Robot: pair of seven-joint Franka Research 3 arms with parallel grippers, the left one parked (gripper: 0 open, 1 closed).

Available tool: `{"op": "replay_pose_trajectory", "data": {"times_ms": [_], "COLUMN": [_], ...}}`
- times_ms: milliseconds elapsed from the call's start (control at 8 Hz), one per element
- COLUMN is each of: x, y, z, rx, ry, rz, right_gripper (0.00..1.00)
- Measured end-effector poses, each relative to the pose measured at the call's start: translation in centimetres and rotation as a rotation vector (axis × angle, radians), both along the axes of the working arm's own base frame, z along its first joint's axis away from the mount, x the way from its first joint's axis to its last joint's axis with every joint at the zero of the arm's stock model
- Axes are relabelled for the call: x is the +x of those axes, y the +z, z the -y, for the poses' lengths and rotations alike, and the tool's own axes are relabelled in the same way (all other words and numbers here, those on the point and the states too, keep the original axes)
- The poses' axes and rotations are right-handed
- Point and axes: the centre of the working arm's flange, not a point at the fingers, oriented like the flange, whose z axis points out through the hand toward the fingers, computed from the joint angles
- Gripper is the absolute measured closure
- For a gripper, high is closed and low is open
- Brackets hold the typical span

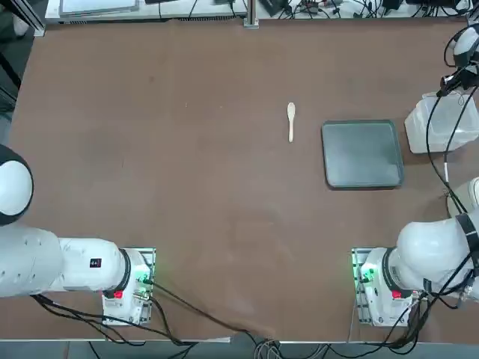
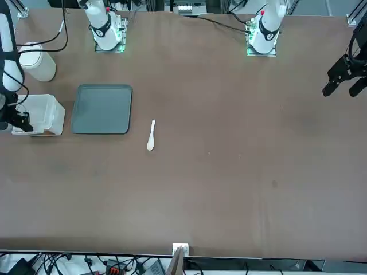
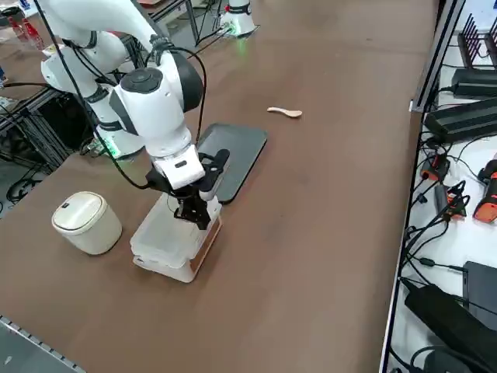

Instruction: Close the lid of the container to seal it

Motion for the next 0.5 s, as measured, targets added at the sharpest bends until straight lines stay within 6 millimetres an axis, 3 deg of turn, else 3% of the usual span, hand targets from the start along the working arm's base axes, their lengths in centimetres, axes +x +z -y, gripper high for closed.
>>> {"op": "replay_pose_trajectory", "data": {"times_ms": [125, 500], "x": [0.4, 2.2], "y": [1.2, 9.7], "z": [0.1, 0.5], "rx": [0.009, 0.051], "ry": [0.004, 0.019], "rz": [-0.015, -0.079], "right_gripper": [0.99, 0.99]}}
